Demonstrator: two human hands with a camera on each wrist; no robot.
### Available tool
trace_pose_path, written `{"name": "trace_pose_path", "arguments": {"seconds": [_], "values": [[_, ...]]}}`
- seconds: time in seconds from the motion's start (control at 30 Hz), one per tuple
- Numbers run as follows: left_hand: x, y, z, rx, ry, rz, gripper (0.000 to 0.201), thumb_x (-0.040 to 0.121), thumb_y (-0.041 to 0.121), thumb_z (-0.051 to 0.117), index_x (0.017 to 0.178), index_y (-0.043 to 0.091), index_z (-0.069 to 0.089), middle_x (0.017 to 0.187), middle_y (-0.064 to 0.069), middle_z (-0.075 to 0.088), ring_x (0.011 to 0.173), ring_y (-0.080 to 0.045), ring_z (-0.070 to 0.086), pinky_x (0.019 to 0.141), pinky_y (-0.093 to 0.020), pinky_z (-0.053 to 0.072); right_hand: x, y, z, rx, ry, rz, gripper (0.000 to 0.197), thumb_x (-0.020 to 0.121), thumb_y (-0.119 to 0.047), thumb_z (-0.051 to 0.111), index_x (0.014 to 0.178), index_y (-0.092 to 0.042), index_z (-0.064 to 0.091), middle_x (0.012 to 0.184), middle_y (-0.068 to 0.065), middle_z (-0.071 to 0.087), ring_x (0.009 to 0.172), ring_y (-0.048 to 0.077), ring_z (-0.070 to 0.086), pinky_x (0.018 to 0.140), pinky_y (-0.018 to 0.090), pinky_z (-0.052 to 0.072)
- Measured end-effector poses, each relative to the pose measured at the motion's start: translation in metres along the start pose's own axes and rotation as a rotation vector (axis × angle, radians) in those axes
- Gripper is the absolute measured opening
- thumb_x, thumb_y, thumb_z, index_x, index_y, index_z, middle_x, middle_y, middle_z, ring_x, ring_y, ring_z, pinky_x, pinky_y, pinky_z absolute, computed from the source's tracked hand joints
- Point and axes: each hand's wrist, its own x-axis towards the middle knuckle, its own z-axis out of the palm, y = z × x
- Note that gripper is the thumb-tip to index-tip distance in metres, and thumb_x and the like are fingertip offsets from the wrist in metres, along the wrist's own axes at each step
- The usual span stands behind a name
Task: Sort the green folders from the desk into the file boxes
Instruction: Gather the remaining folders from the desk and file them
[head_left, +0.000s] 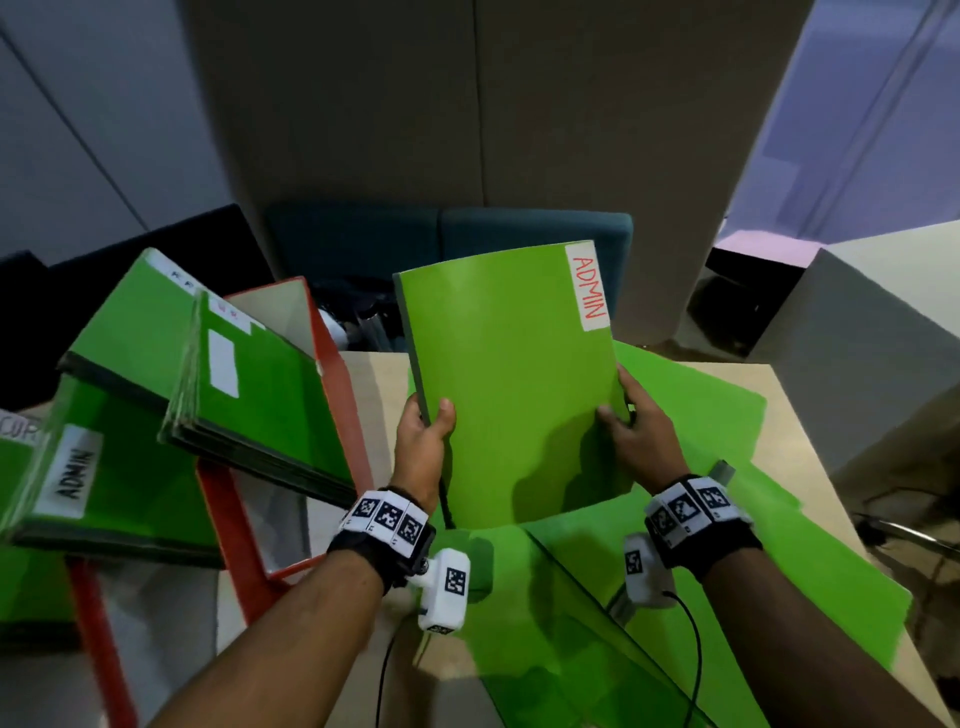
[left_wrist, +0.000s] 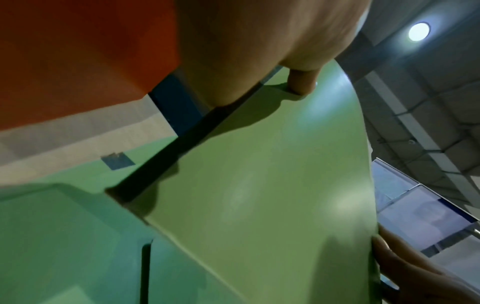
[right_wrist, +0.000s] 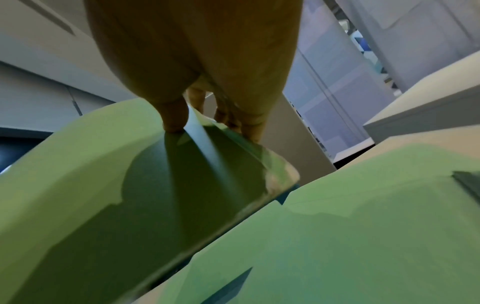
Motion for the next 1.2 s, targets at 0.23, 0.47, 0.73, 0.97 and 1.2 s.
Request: {"name": "trace_pose_path", "arguments": {"seconds": [0.23, 0.47, 0.73, 0.97, 1.2], "values": [[0.004, 0.048, -0.043, -0.027, 0.184, 0.093, 0.009, 0.092, 0.022, 0.063, 0.1, 0.018, 0.063, 0.088, 0.006, 0.063, 0.094, -0.019, 0.057, 0.087, -0.033, 0.047, 0.018, -0.039, 0.033, 0.112, 0.023, -0.104, 0.067, 0.091, 0.004, 0.053, 0.149, -0.021, 0.029, 0.148, 0.007, 0.04, 0.136, 0.022, 0.037, 0.113, 0.04, 0.032], [-0.008, 0.126, -0.087, 0.075, 0.213, 0.266, 0.016, 0.096, 0.008, 0.055, 0.111, 0.011, 0.057, 0.074, 0.013, 0.061, 0.063, 0.007, 0.058, 0.065, -0.015, 0.046, 0.035, -0.071, 0.079, 0.228, 0.146, -0.162, 0.063, 0.092, 0.001, 0.054, 0.144, -0.03, 0.037, 0.128, 0.013, 0.059, 0.094, 0.01, 0.051, 0.079, 0.012, 0.048], [-0.033, 0.175, -0.148, 0.322, 0.357, 0.531, 0.012, 0.098, 0.013, 0.05, 0.101, 0.023, 0.046, 0.076, 0.009, 0.041, 0.064, 0.001, 0.041, 0.067, -0.028, 0.039, 0.029, -0.149, 0.142, 0.317, 0.063, -0.321, 0.062, 0.091, -0.008, 0.06, 0.147, -0.017, 0.034, 0.14, 0.009, 0.049, 0.122, 0.018, 0.052, 0.105, 0.036, 0.042], [-0.052, 0.219, -0.214, 0.165, 0.573, 0.804, 0.02, 0.096, 0.008, 0.048, 0.108, 0.023, 0.043, 0.093, 0.001, 0.053, 0.084, -0.005, 0.052, 0.08, -0.022, 0.044, -0.017, -0.235, 0.211, 0.216, -0.176, -0.633, 0.057, 0.089, -0.025, 0.066, 0.141, -0.02, 0.044, 0.159, 0.003, 0.016, 0.146, 0.015, 0.017, 0.116, 0.031, 0.022], [-0.079, 0.252, -0.283, 0.037, 0.853, 0.969, 0.023, 0.095, 0.006, 0.051, 0.113, 0.018, 0.041, 0.097, 0.001, 0.055, 0.086, 0.0, 0.057, 0.085, -0.018, 0.045, -0.083, -0.296, 0.273, 0.192, -0.631, -0.941, 0.052, 0.092, -0.025, 0.061, 0.14, -0.03, 0.043, 0.159, -0.009, 0.004, 0.146, 0.009, 0.011, 0.109, 0.012, 0.012]]}}
